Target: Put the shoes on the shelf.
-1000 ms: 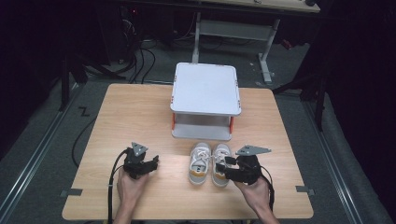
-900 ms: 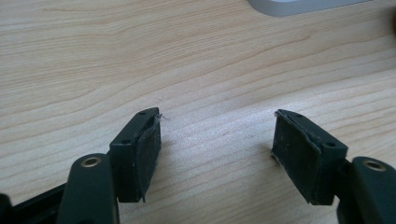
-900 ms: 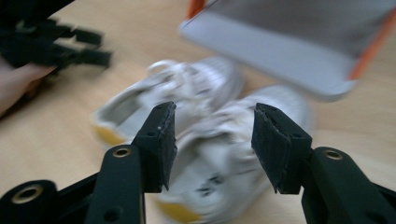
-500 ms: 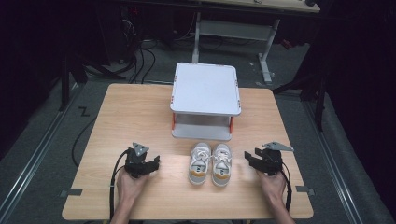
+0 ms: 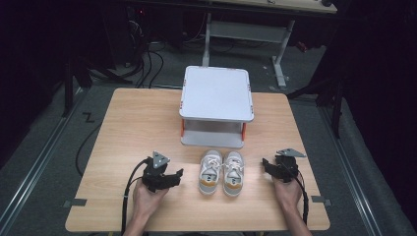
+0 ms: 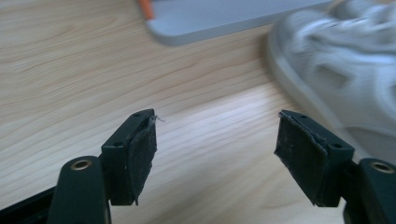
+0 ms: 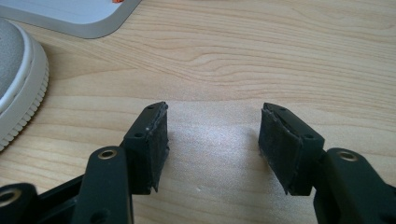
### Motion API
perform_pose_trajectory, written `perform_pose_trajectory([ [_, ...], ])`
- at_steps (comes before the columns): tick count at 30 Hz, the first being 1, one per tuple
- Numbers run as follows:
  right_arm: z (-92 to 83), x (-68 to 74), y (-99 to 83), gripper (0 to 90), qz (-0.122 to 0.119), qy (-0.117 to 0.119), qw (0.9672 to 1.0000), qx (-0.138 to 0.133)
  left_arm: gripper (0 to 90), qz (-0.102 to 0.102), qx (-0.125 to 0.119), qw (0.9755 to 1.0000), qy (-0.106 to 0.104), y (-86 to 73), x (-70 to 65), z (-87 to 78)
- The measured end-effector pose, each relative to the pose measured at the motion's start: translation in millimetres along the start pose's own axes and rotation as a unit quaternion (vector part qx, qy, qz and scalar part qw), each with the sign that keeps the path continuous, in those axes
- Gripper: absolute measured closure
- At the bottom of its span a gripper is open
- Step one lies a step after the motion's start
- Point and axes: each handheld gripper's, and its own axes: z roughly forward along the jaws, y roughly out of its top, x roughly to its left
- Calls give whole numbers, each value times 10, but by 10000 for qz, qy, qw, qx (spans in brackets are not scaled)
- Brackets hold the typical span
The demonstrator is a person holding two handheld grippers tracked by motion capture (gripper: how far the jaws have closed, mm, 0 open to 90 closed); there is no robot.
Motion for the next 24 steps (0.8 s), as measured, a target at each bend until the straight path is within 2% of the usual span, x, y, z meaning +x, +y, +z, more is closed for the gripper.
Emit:
perform_pose_trajectory([
  [5,3,1,2,407,-5,13,10000,4,290,154,-131,9989,-413,128,-302,-95],
  [9,4,3,2,406,0,12,10000,4,319,285,-11,9971,-708,234,-531,-99],
  [11,3,3,2,405,1,14,10000,5,340,287,27,9965,-782,289,-632,-101],
  [15,3,5,3,401,1,22,10000,13,381,273,110,9960,-839,384,-782,-51],
  [20,4,5,3,400,-2,21,10000,13,415,338,497,9948,-828,450,-922,121],
  [24,5,6,3,400,-1,12,10000,7,439,286,642,9942,-813,463,-989,229],
])
